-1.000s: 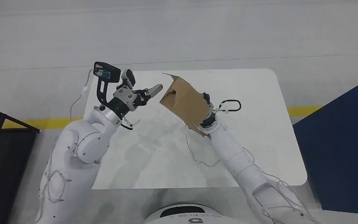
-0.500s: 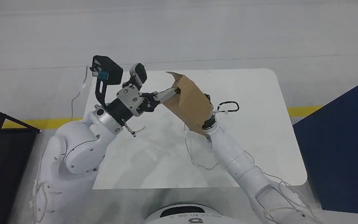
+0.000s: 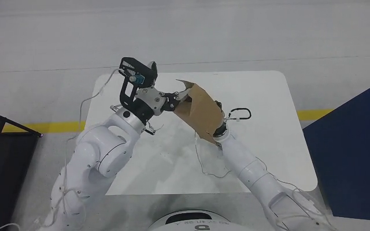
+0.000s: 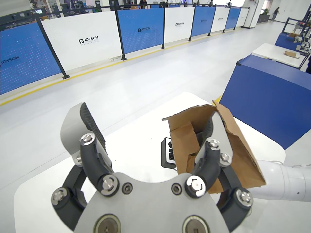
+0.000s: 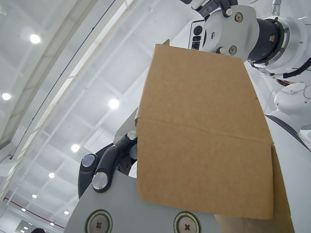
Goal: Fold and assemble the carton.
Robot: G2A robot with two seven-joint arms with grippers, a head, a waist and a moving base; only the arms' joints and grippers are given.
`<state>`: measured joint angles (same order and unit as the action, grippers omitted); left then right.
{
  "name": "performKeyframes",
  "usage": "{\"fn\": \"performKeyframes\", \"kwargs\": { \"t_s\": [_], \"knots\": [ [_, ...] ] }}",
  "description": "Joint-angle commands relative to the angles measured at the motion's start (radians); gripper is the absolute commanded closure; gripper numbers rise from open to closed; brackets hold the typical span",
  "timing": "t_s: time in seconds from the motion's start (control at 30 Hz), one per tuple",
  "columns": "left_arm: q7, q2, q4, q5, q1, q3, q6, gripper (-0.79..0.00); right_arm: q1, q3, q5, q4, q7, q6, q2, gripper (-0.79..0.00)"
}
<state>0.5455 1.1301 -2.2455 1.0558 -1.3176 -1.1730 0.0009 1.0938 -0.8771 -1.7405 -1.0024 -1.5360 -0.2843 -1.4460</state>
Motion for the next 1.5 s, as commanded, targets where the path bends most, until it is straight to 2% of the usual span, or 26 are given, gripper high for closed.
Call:
{"fn": "performKeyframes", "kwargs": {
  "t_s": [0.0,0.17,0.37,0.6,0.73,0.87,1.0,1.17,1.3,1.47],
  "knots": [
    [-0.002,0.002,0.003,-0.003,-0.002,0.004,0.009,-0.785,-0.001,0.006,-0.003,-0.005,0.0,0.0,0.005,0.0],
    [0.001,0.005,-0.003,-0.03,-0.001,-0.026,0.038,-0.785,-0.006,0.03,0.003,-0.017,0.0,0.0,0.018,0.0],
    [0.047,0.005,0.009,-0.023,0.032,-0.063,0.025,-0.785,-0.02,0.07,0.029,-0.018,0.004,-0.004,0.033,0.0],
    [0.134,0.008,0.068,0.001,0.093,-0.041,-0.012,-0.785,-0.03,0.112,0.043,-0.02,0.0,0.0,0.044,0.0],
    [0.139,0.012,0.095,-0.002,0.103,-0.022,-0.008,-0.785,-0.03,0.12,0.036,-0.023,0.0,0.0,0.049,0.0],
    [0.123,0.013,0.081,-0.044,0.088,-0.045,-0.006,-0.785,-0.022,0.112,0.016,-0.028,0.0,0.0,0.054,0.0],
    [0.108,0.009,0.022,-0.099,0.048,-0.107,-0.032,-0.785,-0.014,0.101,0.004,-0.034,0.0,0.0,0.058,0.0],
    [0.097,0.0,-0.063,-0.172,-0.012,-0.176,-0.136,-0.785,-0.007,0.093,0.005,-0.042,0.0,0.0,0.062,0.0],
    [0.123,-0.008,-0.089,-0.082,-0.042,-0.164,-0.215,-0.785,-0.004,0.095,0.011,-0.046,0.0,0.0,0.063,0.0],
    [0.101,-0.007,-0.073,0.149,-0.05,-0.088,-0.179,-0.785,0.001,0.093,0.014,-0.051,0.0,0.0,0.064,0.0]
  ]
}}
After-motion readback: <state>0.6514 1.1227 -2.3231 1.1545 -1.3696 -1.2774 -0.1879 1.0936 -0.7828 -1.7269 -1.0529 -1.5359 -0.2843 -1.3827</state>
